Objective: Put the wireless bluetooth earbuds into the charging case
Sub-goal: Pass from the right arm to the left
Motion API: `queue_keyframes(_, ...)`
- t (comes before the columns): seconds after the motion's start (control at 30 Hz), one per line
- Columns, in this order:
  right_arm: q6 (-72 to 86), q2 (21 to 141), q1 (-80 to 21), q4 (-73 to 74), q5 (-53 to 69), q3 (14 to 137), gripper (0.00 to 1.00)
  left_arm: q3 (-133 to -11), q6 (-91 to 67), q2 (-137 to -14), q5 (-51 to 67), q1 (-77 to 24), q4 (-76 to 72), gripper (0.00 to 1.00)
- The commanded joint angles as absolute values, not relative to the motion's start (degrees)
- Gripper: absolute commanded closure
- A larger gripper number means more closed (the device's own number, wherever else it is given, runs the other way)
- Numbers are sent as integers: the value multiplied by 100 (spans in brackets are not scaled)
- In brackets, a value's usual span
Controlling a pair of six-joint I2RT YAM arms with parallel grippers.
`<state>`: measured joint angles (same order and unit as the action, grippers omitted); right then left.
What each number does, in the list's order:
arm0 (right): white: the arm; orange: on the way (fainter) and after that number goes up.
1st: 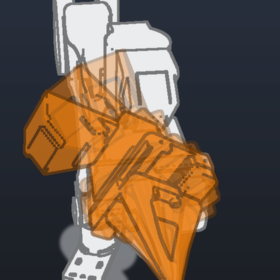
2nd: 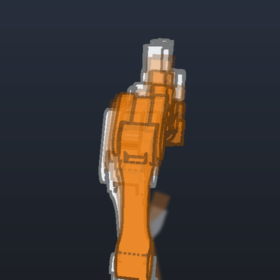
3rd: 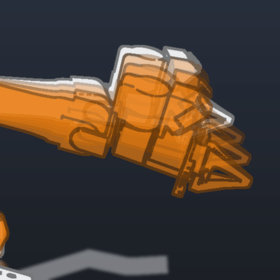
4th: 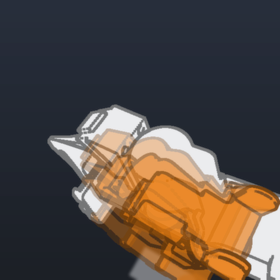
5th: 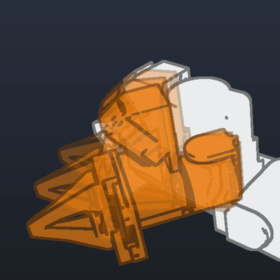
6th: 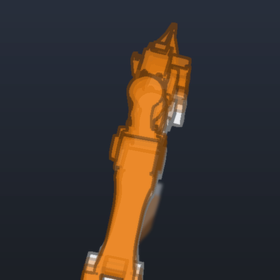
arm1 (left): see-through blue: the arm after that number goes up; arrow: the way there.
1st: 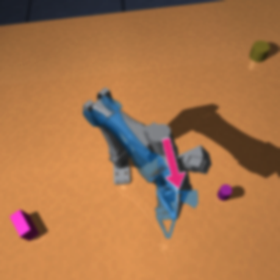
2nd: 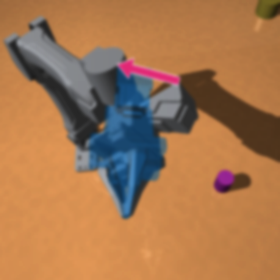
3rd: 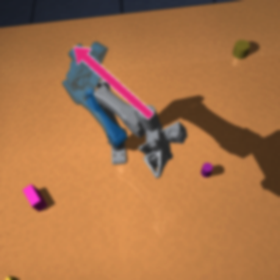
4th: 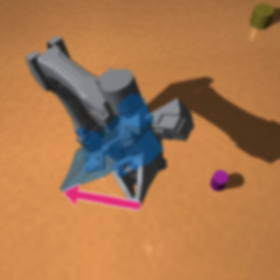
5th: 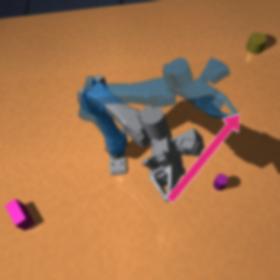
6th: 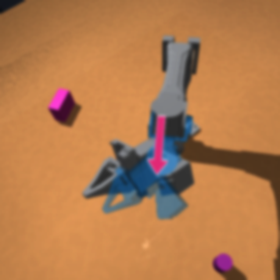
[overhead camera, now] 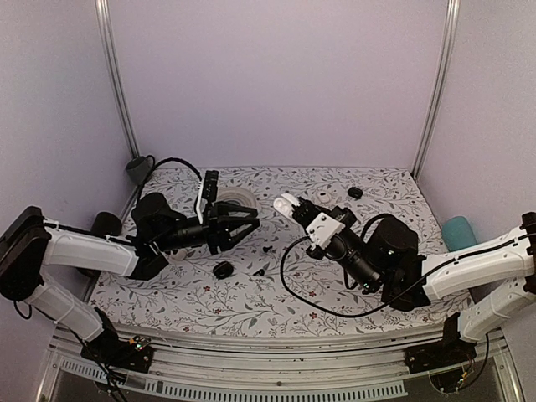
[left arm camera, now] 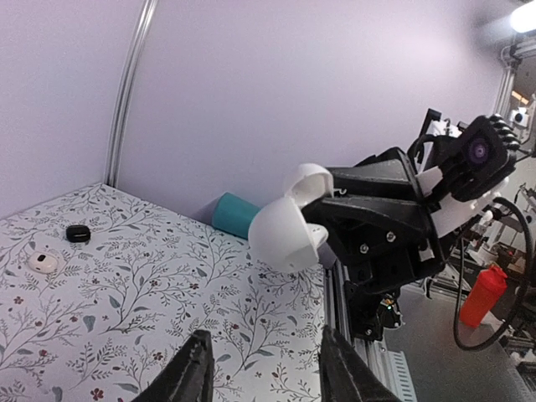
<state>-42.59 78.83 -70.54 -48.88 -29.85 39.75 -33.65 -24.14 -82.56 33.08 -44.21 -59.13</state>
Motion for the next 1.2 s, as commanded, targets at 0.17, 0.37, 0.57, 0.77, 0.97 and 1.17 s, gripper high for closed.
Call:
queue_keyframes(0.17, -5886, 8374, -7224, -7277, -3282, 3832, 98, -3626, -2605, -7909, 3288, -4539, -5529, 56)
queue_keyframes(0.37, -5918, 8308, -7257, -7234, -3117, 3870, 98, -3740, -1623, -7736, 3421, -4726, -5143, 56)
queue_keyframes(0.57, -6032, 8219, -7342, -7235, -3103, 3833, 98, -3947, -887, -7680, 3521, -4725, -4796, 55)
queue_keyframes(0.77, -5939, 8031, -7374, -6921, -2933, 3834, 98, -4129, -178, -7692, 3618, -4714, -4489, 54)
queue_keyframes(0.97, -5878, 7802, -7447, -6553, -2841, 3830, 98, -4303, 488, -7688, 3823, -4672, -4261, 53)
queue_keyframes(1.17, -5830, 7597, -7491, -6042, -2636, 3856, 98, -4510, 957, -7734, 4002, -4639, -4069, 52)
